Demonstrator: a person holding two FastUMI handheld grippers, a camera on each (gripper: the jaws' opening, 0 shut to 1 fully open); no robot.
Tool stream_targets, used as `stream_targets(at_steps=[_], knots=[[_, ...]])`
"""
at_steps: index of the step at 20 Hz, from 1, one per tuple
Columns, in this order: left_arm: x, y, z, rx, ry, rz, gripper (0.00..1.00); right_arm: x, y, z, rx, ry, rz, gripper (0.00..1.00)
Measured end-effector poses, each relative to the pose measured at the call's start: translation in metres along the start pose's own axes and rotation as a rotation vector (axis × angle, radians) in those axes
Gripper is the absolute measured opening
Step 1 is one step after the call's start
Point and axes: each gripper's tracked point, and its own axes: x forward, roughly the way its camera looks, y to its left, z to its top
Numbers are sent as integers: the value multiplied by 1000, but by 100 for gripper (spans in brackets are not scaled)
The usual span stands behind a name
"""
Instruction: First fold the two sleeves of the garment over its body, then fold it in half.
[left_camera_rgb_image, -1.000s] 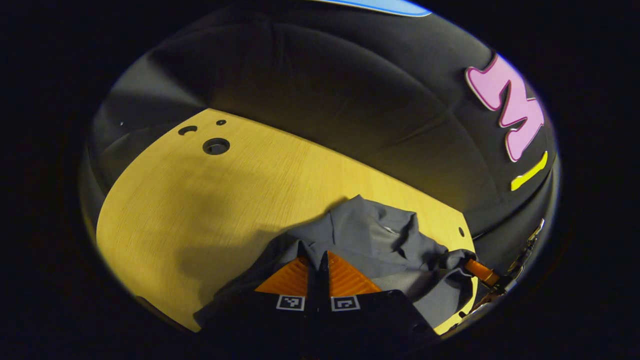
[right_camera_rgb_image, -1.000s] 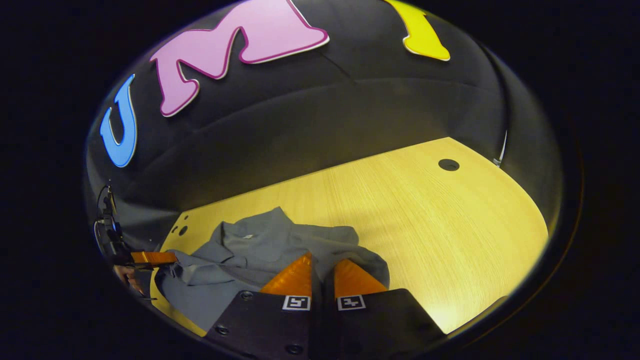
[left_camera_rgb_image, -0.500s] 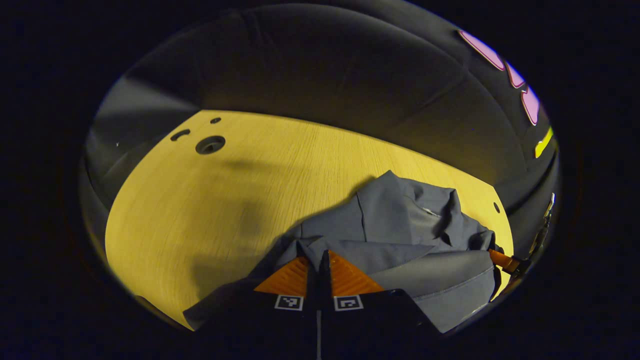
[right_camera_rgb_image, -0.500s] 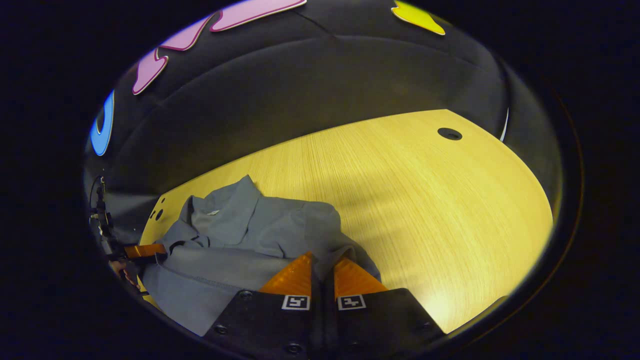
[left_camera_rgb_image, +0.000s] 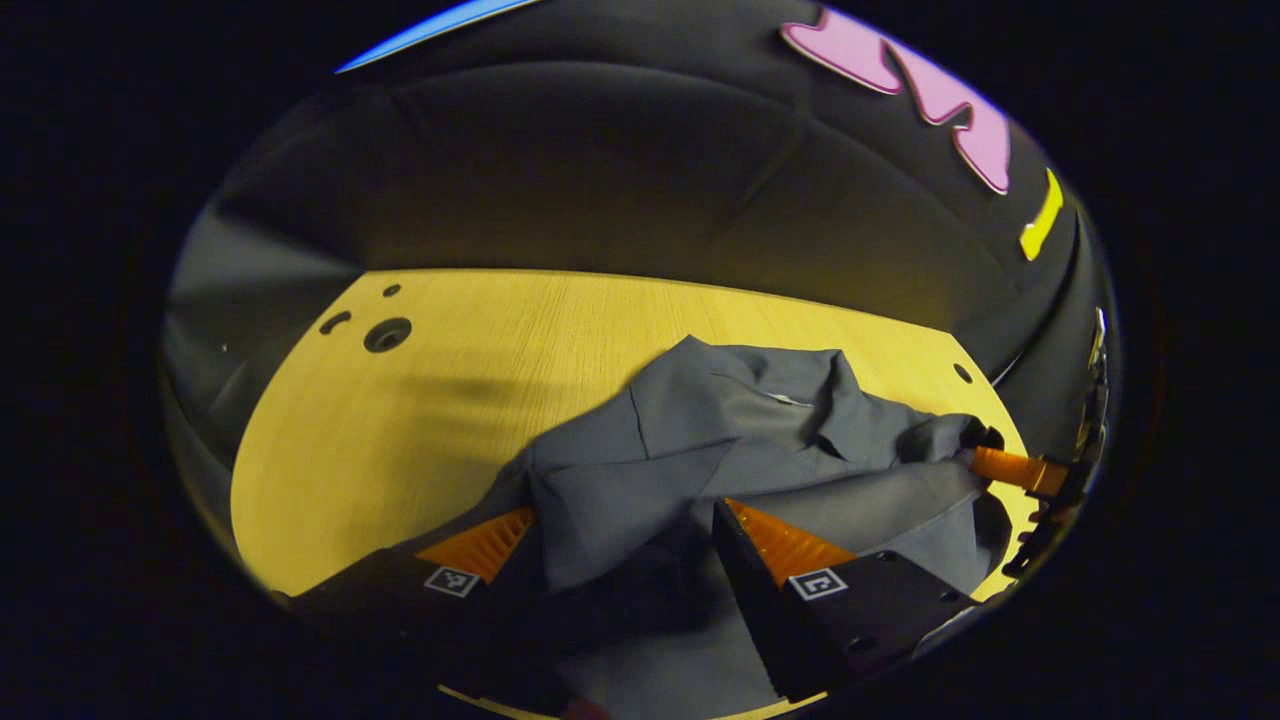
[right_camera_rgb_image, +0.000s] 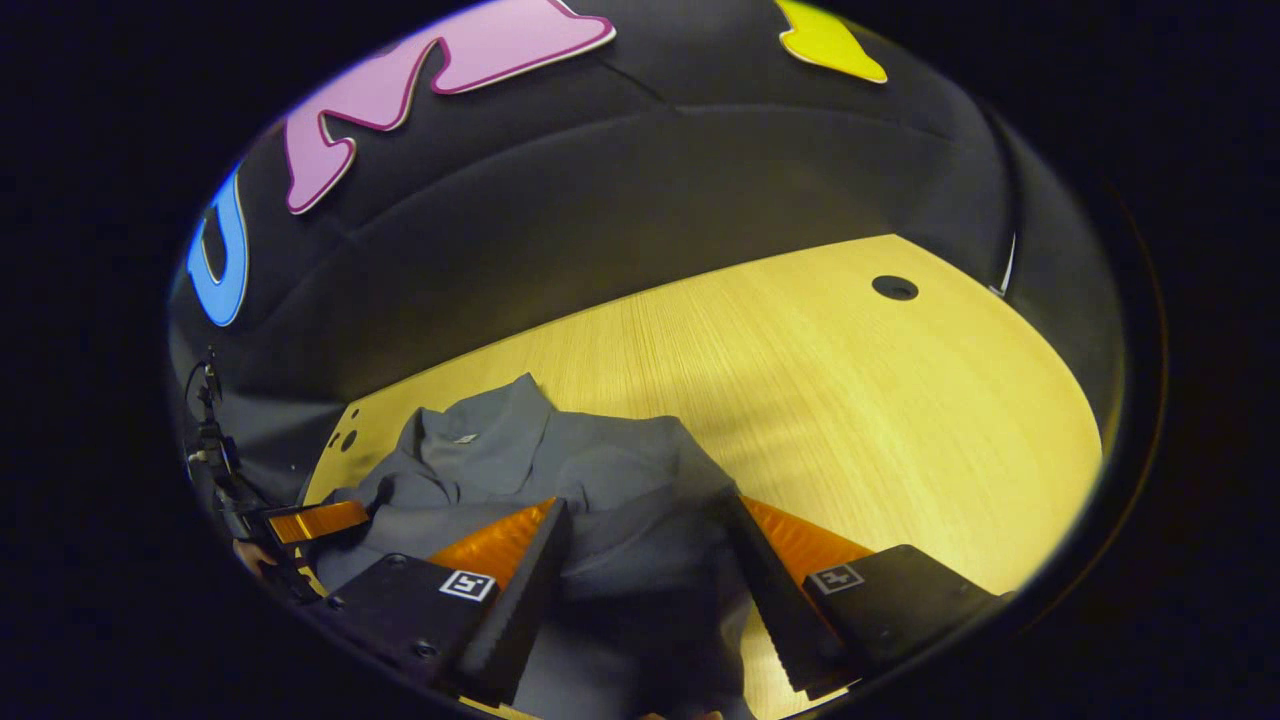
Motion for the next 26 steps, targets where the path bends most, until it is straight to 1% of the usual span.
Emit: stream_targets(at_steps=[3,6,11,13,15,17,19,24,26], knots=[[-29,1,3,-7,-50,12,96,-30,6,10,-10,-43,8,98],[-67,2,11,-8,-106,6,96,-66,24,21,6,-93,52,98],[-135,1,12,4,-203,-4,96,-132,44,33,-15,-167,100,98],[-162,-3,12,28,-252,-25,96,-155,48,31,-32,-184,115,98],[-187,-7,7,70,-282,-32,96,-177,59,25,-42,-195,144,98],[-207,-12,0,93,-299,-43,96,-198,69,16,-48,-200,185,98],[-227,-21,-9,89,-305,-66,96,-214,79,5,-68,-195,213,98],[-254,-23,-34,25,-295,-83,96,-249,93,-7,-124,-210,248,98],[-263,-28,-47,2,-283,-107,96,-259,98,-15,-145,-212,250,98]])
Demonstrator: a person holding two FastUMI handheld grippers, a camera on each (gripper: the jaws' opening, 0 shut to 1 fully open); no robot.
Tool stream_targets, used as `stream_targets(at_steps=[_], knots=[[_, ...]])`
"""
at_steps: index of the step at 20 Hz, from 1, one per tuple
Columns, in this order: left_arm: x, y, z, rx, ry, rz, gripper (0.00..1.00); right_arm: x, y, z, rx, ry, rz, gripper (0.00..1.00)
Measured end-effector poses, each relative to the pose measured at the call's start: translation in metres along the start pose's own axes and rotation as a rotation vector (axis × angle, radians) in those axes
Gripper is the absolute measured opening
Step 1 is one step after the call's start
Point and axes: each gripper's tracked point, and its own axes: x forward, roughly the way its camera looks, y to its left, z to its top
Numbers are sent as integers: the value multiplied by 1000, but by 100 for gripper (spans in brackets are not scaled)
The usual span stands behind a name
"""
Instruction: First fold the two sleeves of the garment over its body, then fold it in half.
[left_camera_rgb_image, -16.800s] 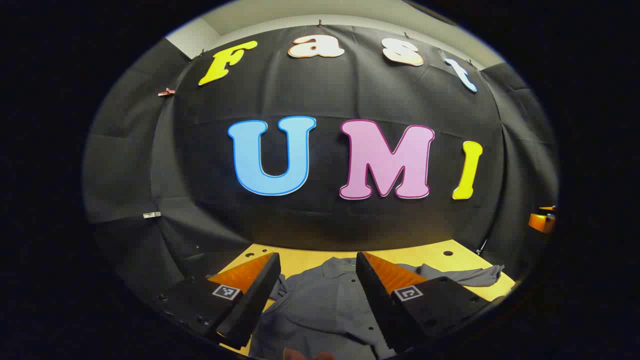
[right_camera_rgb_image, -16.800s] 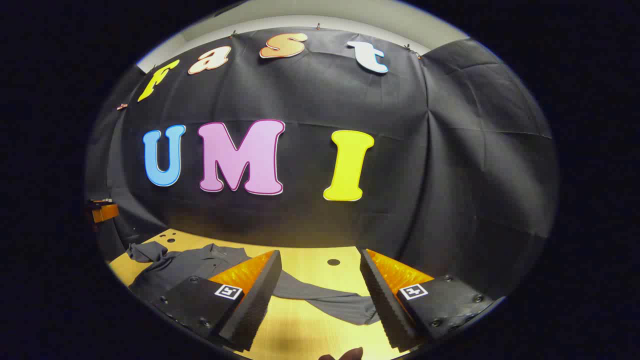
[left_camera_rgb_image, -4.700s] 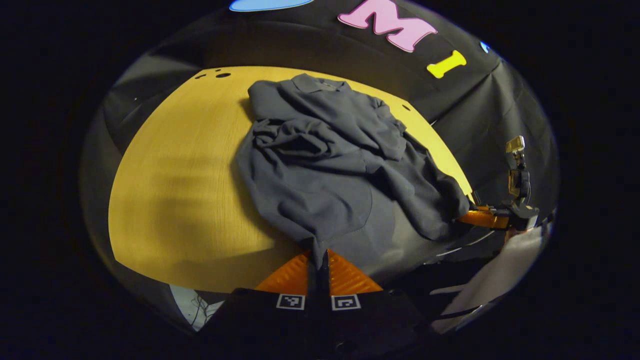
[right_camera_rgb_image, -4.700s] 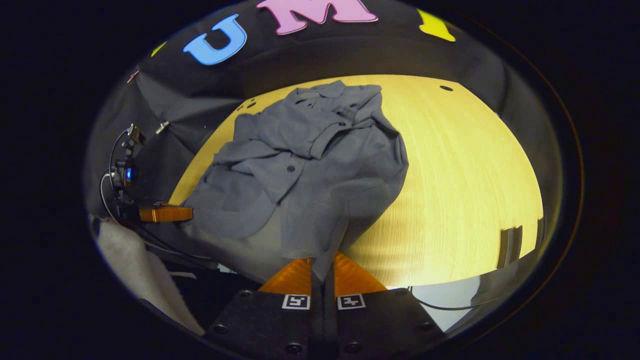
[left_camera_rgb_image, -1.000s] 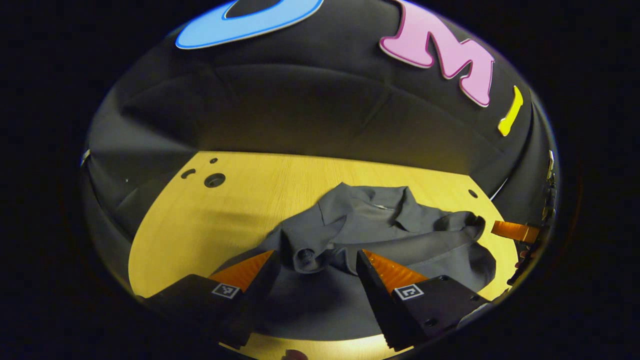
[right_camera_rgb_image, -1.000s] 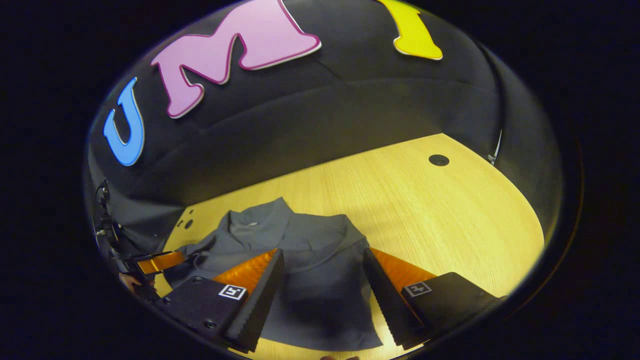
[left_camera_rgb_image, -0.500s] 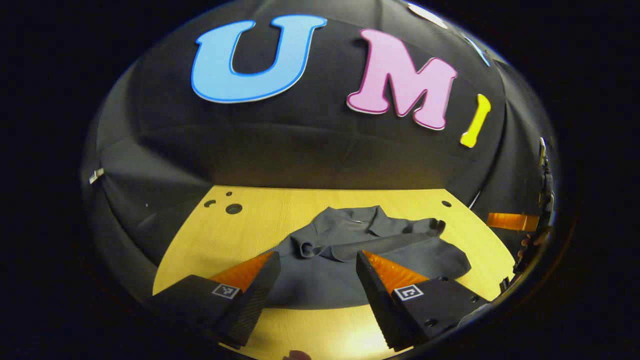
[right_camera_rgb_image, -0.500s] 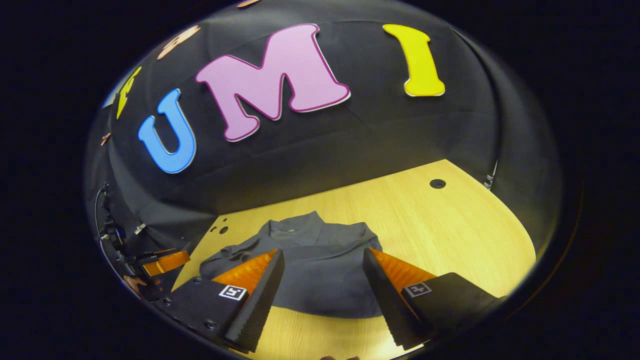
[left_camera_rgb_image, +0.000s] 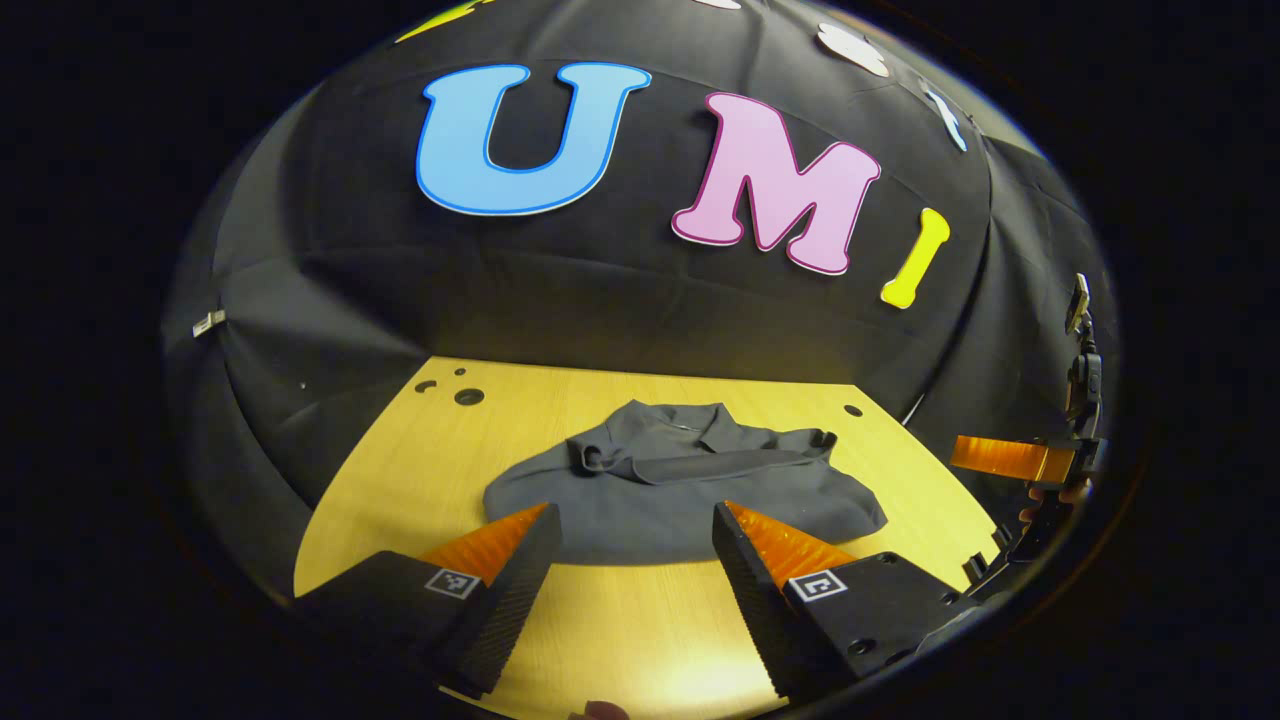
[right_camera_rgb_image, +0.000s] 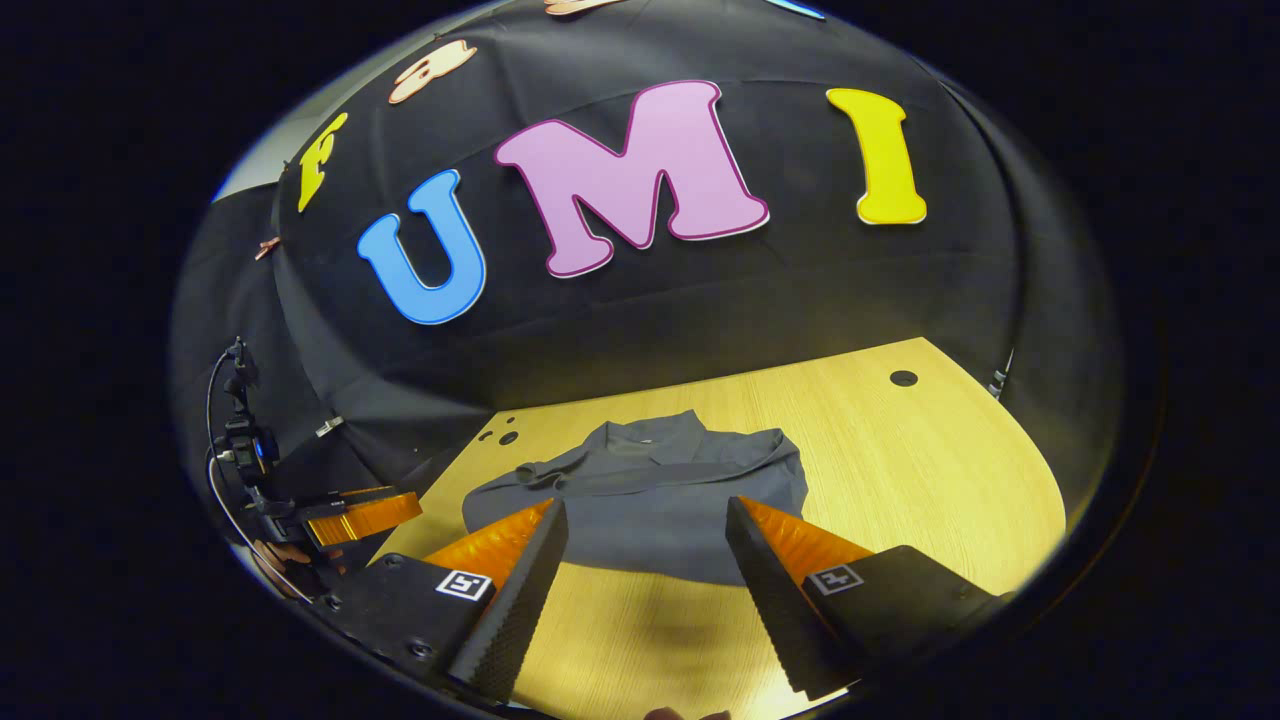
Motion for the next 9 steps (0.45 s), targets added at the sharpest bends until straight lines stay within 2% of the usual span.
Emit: stream_targets(at_steps=[7,8,9], knots=[[-26,-1,-30,27,28,-19,96,-15,15,-26,-6,24,-10,98],[-28,-1,-34,26,39,-20,92,-16,17,-30,-5,29,-9,98],[-28,-1,-38,23,47,-23,96,-16,19,-34,-6,35,-10,98]])
